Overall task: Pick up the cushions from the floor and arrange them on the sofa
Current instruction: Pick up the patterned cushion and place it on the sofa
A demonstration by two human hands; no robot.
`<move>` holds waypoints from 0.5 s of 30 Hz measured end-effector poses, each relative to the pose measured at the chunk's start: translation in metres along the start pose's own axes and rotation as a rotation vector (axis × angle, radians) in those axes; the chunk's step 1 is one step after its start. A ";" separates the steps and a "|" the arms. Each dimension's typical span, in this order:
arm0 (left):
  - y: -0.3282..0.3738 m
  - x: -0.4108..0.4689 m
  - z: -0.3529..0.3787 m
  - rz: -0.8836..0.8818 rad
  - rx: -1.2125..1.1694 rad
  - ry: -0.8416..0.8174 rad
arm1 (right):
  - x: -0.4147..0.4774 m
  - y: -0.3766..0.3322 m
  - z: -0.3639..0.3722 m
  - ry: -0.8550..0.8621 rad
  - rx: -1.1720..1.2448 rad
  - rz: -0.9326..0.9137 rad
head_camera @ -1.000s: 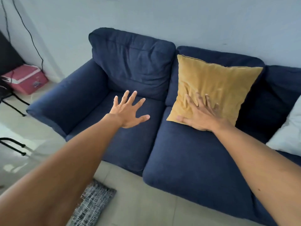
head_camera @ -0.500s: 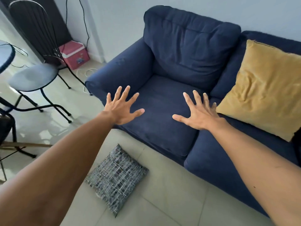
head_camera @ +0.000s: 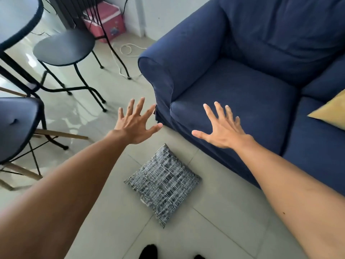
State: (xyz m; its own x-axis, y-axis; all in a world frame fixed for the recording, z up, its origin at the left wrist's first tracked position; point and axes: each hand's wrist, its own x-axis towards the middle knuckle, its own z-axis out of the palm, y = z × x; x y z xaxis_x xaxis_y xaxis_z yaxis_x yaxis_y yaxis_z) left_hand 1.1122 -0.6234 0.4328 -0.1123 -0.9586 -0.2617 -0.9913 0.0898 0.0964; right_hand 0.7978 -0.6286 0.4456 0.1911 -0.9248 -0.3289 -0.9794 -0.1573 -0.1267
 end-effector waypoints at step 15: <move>-0.049 -0.031 0.338 -0.368 -0.298 -0.093 | 0.111 -0.037 0.286 -0.274 -0.084 -0.253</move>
State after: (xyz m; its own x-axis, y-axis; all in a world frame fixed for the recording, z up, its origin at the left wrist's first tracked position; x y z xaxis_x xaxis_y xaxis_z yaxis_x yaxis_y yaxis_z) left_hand 1.1414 -0.5069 0.1112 0.2233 -0.8826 -0.4137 -0.9047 -0.3456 0.2490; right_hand 0.8744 -0.6259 0.1462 0.4266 -0.7280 -0.5367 -0.8988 -0.4072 -0.1621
